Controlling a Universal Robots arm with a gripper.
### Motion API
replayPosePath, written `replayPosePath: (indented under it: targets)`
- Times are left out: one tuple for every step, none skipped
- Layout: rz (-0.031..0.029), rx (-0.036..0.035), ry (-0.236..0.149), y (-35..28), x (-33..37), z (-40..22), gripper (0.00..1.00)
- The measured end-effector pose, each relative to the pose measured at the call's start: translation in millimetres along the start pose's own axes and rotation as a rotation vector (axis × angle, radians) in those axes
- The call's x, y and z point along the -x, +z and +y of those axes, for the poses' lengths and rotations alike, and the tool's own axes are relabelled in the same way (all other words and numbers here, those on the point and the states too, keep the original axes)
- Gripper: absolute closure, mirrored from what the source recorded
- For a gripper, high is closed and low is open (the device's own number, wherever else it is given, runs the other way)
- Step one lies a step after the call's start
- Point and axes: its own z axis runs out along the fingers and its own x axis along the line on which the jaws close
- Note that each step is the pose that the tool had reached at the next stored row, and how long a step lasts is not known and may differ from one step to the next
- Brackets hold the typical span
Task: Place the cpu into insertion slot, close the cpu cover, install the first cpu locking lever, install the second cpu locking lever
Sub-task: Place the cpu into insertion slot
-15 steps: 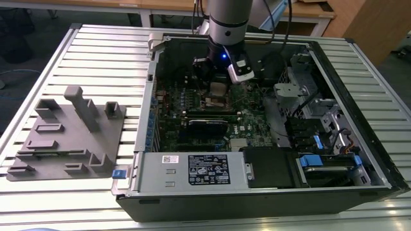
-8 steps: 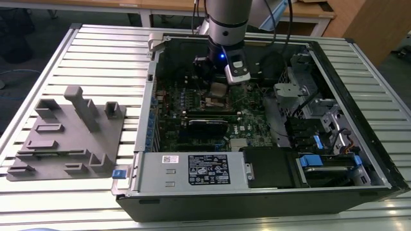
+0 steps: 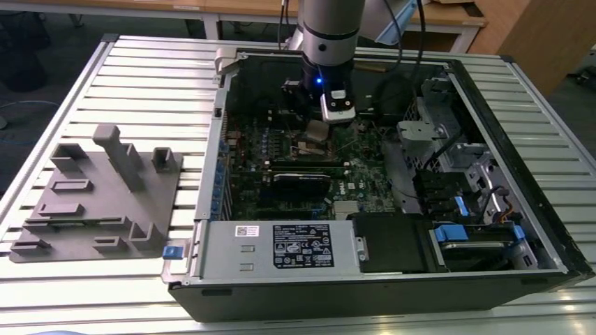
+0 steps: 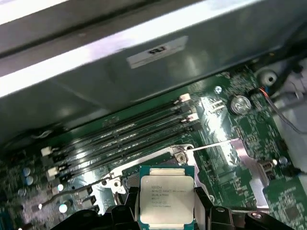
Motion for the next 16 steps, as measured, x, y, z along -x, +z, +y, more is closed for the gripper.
replayPosePath:
  targets:
    - [-0.0017,-0.0005,0.019,0.1,0.0,0.0,0.46]
    - [-0.0033,-0.0009,0.037,0.2,0.0,0.0,0.46]
    - [-0.0049,-0.0014,0.055,0.2,0.0,0.0,0.46]
    - [-0.0064,-0.002,0.073,0.3,0.0,0.0,0.46]
    - [-0.008,-0.0025,0.091,0.4,0.0,0.0,0.46]
    - [-0.0096,-0.0029,0.109,0.4,0.0,-0.1,0.46]
    - [-0.0112,-0.0034,0.126,0.5,0.0,0.0,0.46]
    - [-0.0129,-0.004,0.146,0.6,0.0,-0.1,0.46]
    - [-0.0145,-0.0044,0.164,0.6,0.0,-0.1,0.46]
    - [-0.0161,-0.0049,0.182,0.7,0.0,-0.1,0.46]
    - [-0.0177,-0.0054,0.2,0.7,0.0,-0.1,0.46]
    - [-0.0192,-0.0059,0.218,0.8,0.0,-0.1,0.46]
    - [-0.0208,-0.0064,0.236,0.9,0.0,-0.1,0.46]
    - [-0.0223,-0.0068,0.254,0.9,0.0,-0.1,0.46]
    - [-0.0239,-0.0073,0.271,1.0,0.0,-0.1,0.46]
    - [-0.0256,-0.0078,0.291,1.0,0.0,-0.1,0.46]
